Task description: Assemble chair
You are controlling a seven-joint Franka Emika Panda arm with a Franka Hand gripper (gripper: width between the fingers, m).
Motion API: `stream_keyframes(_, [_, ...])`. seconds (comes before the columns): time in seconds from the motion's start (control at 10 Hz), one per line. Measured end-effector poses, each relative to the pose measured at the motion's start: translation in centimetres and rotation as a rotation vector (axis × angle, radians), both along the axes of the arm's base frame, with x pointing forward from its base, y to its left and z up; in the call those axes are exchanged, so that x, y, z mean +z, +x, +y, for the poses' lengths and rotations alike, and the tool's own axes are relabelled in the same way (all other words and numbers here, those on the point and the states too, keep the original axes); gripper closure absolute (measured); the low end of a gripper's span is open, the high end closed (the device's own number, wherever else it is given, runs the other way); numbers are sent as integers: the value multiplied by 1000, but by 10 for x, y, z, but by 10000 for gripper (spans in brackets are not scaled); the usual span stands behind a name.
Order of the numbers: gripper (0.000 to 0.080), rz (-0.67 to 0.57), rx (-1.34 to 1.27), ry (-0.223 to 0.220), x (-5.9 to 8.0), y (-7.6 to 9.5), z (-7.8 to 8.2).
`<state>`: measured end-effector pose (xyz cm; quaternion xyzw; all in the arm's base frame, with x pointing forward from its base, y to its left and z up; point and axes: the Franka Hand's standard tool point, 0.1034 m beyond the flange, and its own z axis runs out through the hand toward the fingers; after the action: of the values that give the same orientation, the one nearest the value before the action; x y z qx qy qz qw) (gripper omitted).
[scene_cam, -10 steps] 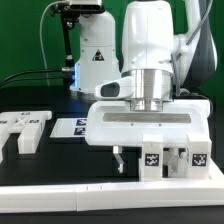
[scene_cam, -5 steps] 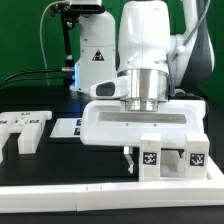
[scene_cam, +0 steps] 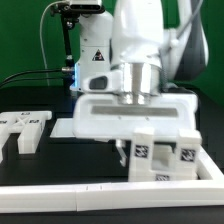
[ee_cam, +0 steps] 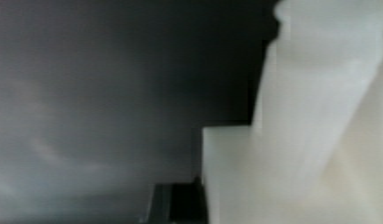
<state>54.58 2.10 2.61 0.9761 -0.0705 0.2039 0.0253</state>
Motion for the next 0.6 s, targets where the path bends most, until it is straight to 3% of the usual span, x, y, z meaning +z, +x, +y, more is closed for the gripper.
stream_keyframes(0.2, [769,109,14,61,27,-15,8])
stream_keyframes(0.3, [769,147,-29,102,39,-15,12])
stream_keyframes(0.4, [769,159,-65,117,39,-11,15])
stream_keyframes(0.6, [768,310,-65,165,34,-17,18])
